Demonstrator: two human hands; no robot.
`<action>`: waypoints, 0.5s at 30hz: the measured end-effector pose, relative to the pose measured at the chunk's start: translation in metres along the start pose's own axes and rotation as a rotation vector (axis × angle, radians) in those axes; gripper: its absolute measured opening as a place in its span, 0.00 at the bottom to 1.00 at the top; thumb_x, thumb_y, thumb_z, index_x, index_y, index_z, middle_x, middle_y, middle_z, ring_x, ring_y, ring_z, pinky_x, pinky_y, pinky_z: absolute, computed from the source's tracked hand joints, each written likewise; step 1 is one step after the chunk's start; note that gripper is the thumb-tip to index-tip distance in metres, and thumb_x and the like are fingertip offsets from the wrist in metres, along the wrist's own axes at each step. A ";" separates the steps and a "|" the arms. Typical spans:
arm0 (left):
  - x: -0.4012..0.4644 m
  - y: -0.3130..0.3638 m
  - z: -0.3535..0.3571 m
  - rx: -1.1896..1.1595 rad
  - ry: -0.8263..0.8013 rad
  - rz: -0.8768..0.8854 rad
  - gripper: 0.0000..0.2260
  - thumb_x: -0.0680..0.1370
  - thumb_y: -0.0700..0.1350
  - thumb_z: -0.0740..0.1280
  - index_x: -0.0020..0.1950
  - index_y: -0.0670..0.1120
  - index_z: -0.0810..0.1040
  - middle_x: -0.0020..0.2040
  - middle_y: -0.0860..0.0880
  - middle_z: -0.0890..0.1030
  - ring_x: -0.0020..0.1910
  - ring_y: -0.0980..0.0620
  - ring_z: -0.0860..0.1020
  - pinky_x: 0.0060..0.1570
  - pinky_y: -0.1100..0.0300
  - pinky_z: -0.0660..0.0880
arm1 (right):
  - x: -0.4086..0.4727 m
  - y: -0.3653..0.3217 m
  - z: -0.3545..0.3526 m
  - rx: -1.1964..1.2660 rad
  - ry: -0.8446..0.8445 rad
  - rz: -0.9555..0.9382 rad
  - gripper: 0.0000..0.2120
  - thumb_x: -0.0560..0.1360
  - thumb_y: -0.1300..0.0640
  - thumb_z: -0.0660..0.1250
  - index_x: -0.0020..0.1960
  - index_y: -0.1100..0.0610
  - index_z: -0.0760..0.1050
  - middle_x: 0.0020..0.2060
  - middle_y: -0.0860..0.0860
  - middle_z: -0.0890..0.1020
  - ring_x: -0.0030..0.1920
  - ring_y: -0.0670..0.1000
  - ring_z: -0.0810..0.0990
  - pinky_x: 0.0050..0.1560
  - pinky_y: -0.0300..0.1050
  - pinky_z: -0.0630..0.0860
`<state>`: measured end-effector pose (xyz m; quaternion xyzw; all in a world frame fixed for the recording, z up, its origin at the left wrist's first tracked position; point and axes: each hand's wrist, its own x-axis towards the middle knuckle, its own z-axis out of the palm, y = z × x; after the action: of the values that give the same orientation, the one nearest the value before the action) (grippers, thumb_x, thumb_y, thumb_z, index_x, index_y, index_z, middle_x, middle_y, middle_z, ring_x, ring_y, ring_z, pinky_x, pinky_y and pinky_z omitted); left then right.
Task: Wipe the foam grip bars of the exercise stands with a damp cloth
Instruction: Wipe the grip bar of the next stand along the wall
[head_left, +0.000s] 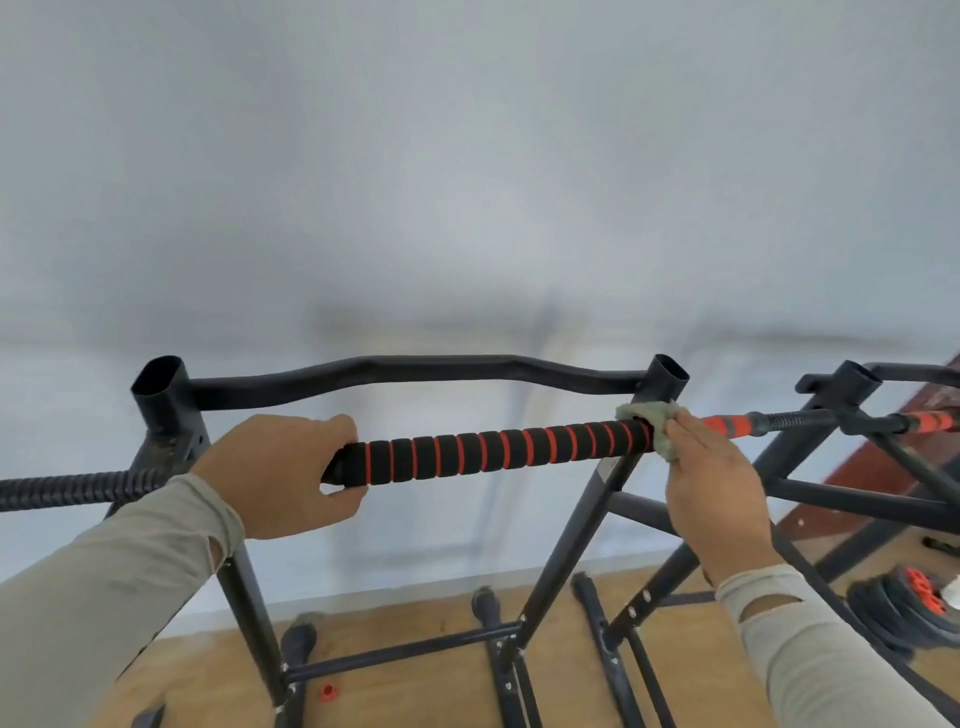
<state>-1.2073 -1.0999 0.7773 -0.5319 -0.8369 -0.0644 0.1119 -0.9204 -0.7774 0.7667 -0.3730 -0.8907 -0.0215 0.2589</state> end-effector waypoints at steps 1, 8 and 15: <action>0.001 0.000 -0.001 0.005 -0.003 0.005 0.15 0.70 0.66 0.62 0.44 0.57 0.71 0.27 0.57 0.74 0.26 0.58 0.74 0.29 0.62 0.73 | 0.002 0.001 -0.002 -0.003 0.001 0.042 0.19 0.75 0.70 0.68 0.66 0.63 0.79 0.67 0.57 0.80 0.64 0.60 0.80 0.67 0.55 0.75; -0.004 0.017 -0.001 -0.013 0.092 -0.075 0.17 0.71 0.64 0.61 0.53 0.57 0.76 0.42 0.57 0.72 0.39 0.56 0.74 0.39 0.60 0.76 | -0.024 -0.138 0.014 0.117 0.028 -0.180 0.12 0.76 0.63 0.67 0.59 0.57 0.80 0.56 0.52 0.84 0.60 0.55 0.80 0.72 0.55 0.71; -0.009 0.008 0.014 -0.163 0.221 -0.123 0.16 0.72 0.51 0.70 0.58 0.53 0.71 0.47 0.55 0.81 0.39 0.49 0.82 0.37 0.56 0.77 | -0.066 -0.274 0.031 0.279 0.017 -0.539 0.19 0.81 0.55 0.61 0.69 0.57 0.77 0.67 0.54 0.80 0.72 0.54 0.74 0.78 0.54 0.63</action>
<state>-1.1982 -1.1016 0.7613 -0.4765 -0.8426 -0.1969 0.1555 -1.0808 -1.0109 0.7513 -0.0838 -0.9498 0.0300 0.3000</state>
